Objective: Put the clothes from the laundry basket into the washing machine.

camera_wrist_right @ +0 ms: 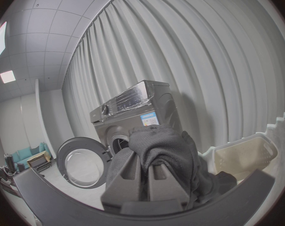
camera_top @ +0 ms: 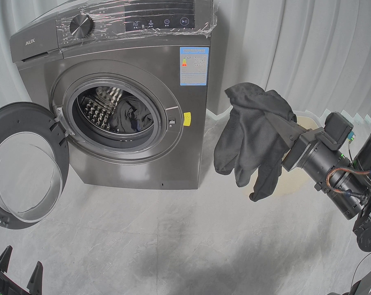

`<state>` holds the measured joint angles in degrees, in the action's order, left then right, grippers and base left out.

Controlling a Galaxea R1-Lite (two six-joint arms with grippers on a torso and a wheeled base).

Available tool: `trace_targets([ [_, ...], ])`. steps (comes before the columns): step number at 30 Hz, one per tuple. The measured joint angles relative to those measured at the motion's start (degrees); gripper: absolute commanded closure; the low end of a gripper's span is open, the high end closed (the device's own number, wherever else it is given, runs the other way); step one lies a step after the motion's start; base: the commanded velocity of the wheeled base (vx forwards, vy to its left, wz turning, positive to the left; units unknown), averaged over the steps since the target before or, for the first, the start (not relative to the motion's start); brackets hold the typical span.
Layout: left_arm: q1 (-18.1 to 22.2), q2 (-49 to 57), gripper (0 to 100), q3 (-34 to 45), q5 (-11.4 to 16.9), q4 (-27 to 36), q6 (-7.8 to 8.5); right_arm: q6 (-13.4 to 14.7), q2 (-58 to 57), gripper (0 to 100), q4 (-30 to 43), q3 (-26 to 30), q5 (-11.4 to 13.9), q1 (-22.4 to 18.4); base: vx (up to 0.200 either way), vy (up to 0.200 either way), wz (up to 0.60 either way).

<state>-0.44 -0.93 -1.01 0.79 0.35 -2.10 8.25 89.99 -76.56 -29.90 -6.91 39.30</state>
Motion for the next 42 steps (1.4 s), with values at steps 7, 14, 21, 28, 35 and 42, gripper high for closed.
trace_targets([
  [7,-0.02,-0.01,0,0.00,0.00,-0.02,0.00,0.06,0.15,100,-0.02,0.11,-0.17,0.16,0.000,0.200,0.00],
  [14,0.00,-0.01,0,0.00,-0.01,0.00,0.00,0.04,0.66,100,-0.55,0.35,-0.01,0.60,0.000,0.200,0.00],
  [21,-0.02,-0.04,0,0.00,-0.01,-0.02,0.00,0.09,0.88,100,-0.73,0.37,0.29,0.85,0.000,0.000,0.00],
  [28,0.02,-0.04,0,0.00,0.00,0.00,-0.01,0.15,1.10,100,-0.82,0.28,0.40,0.88,0.000,0.000,0.00],
  [35,-0.02,-0.06,0,0.00,-0.01,0.00,0.00,0.26,1.38,100,-0.77,0.33,0.40,0.88,0.000,0.171,0.00],
  [42,0.00,-0.06,0,0.00,-0.01,0.00,-0.01,0.30,1.60,100,-0.77,0.37,0.40,0.85,0.000,0.171,0.00],
])
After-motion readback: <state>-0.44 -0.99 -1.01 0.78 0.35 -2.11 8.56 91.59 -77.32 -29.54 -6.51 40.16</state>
